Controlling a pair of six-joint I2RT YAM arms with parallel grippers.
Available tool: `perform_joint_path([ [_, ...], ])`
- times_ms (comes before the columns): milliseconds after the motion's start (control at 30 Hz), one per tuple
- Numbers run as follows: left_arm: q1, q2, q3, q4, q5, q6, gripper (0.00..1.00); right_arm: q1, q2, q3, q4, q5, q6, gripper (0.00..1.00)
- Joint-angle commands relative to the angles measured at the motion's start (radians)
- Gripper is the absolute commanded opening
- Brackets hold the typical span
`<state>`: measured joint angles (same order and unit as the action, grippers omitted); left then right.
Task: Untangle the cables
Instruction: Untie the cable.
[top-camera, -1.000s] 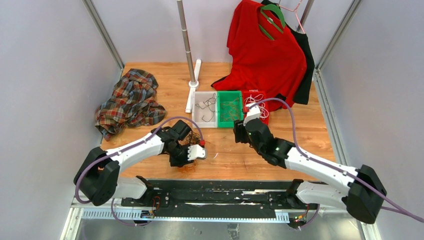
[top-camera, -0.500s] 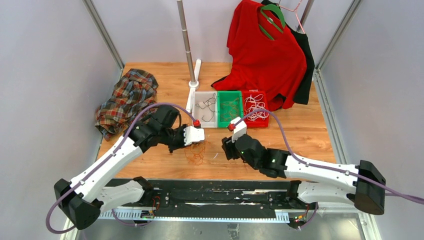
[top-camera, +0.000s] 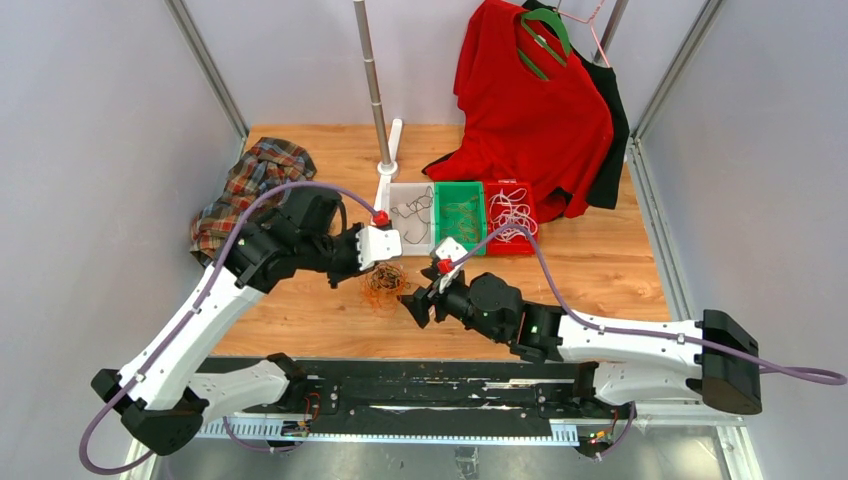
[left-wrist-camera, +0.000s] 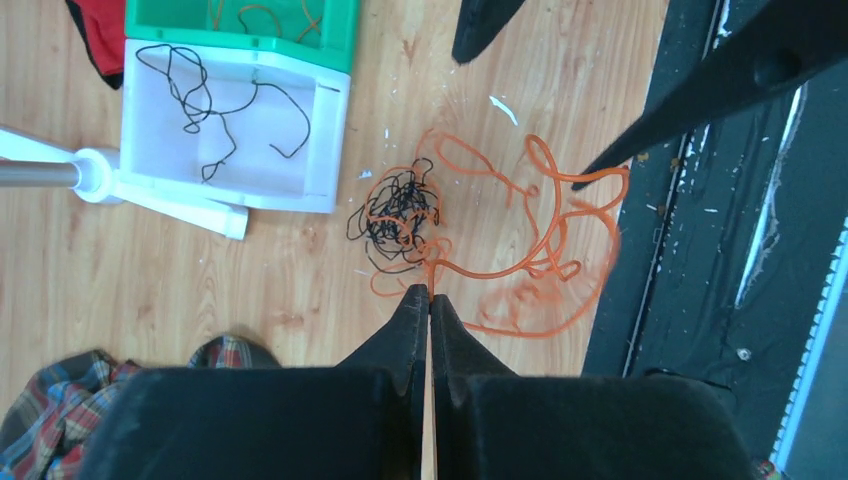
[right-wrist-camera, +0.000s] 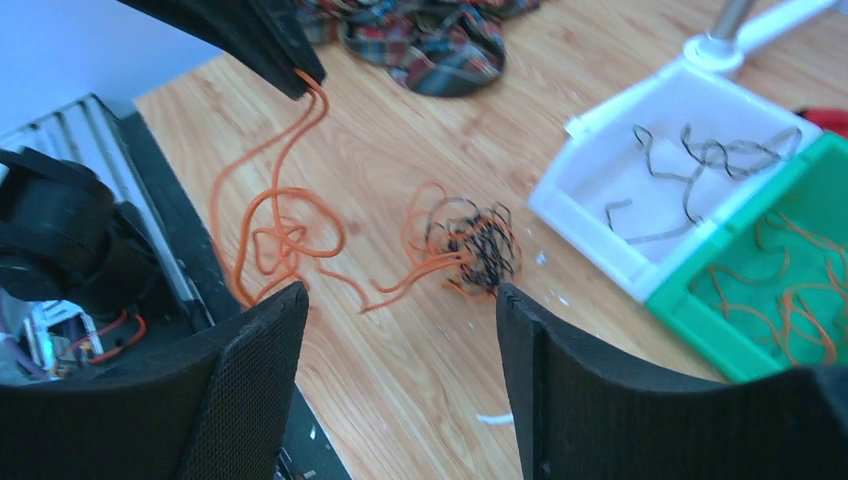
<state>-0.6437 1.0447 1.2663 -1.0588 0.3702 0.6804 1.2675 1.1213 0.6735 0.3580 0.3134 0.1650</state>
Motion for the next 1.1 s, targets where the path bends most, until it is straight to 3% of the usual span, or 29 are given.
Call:
perform_joint_path([
  [0, -0.004, 0.029, 0.107, -0.126, -0.017, -0.020, 0.00, 0.012, 0.025, 0.041, 0.154, -0.094, -0.046, 0.69],
  [233, -0.004, 0.056, 0.218, -0.133, -0.080, -0.051, 0.00, 0.013, -0.085, -0.079, 0.315, 0.004, 0.081, 0.70],
  [367, -0.004, 0.081, 0.245, -0.133, -0.100, -0.067, 0.00, 0.019, -0.153, -0.089, 0.289, 0.036, 0.101, 0.70],
  [600, -0.004, 0.104, 0.243, -0.130, -0.118, -0.053, 0.00, 0.020, -0.175, 0.041, 0.157, 0.049, 0.038, 0.72],
  [900, -0.005, 0.103, 0.244, -0.129, -0.039, -0.049, 0.00, 0.013, 0.046, 0.234, -0.004, -0.013, -0.100, 0.75],
  [1067, -0.004, 0.079, 0.265, -0.129, 0.018, -0.044, 0.00, -0.020, 0.134, 0.219, 0.034, 0.007, -0.129, 0.74],
])
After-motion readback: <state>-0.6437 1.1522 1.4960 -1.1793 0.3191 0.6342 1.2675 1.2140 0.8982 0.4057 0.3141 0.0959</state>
